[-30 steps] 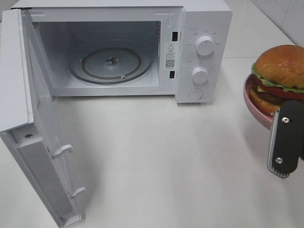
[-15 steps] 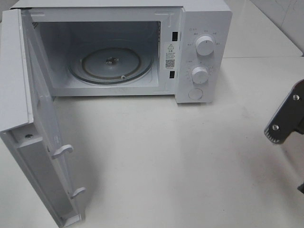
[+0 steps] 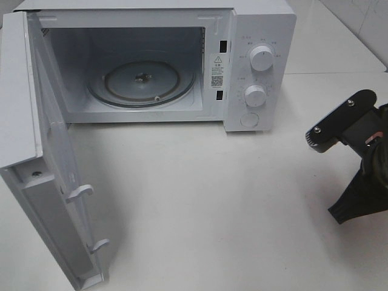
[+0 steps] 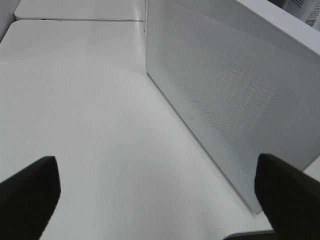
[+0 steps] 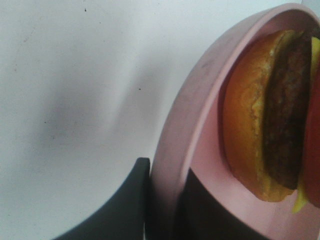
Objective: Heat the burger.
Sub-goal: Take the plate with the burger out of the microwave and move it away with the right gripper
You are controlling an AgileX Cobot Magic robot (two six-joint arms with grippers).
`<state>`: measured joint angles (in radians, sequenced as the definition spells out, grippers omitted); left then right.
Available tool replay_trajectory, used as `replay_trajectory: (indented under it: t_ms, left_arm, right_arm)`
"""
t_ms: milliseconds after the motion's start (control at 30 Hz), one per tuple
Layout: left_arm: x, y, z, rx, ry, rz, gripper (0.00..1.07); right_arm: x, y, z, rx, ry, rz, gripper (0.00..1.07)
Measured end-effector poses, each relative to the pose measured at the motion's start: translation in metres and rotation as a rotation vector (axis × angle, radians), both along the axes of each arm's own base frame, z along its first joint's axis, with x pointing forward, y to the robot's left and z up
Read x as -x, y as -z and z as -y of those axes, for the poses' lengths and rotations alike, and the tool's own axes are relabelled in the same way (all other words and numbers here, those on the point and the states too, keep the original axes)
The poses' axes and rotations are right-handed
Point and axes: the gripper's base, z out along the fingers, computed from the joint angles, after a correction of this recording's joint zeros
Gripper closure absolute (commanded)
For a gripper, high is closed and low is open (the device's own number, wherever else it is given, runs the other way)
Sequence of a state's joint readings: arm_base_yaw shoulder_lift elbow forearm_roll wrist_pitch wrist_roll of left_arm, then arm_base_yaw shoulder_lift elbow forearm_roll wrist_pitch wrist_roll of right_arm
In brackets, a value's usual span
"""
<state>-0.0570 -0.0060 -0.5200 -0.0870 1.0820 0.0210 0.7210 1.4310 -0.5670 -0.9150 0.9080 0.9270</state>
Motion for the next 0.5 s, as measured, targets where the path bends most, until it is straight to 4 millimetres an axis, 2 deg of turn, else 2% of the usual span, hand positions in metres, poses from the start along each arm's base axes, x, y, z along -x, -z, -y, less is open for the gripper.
replay_trajectory:
  t_ms: [100,200,267,500]
  left_arm:
    - [0.000,0.000,0.000,0.000,0.000,0.000,0.09]
    - [0.000,0.000,0.000,0.000,0.000,0.000,0.09]
    - [0.000,0.000,0.000,0.000,0.000,0.000,0.09]
    - [0.000,0.000,0.000,0.000,0.000,0.000,0.09]
  right_arm:
    - [-0.005,0.012,-0.005,0.007,0.056,-0.008,1.07]
    - [-0.006,0.016,-0.006,0.007,0.072,-0.008,1.07]
    - [-0.008,0.033,-0.008,0.037,0.116,-0.036,1.07]
    - [-0.012,0.053,-0.011,0.049,0.135,-0.052,1.05]
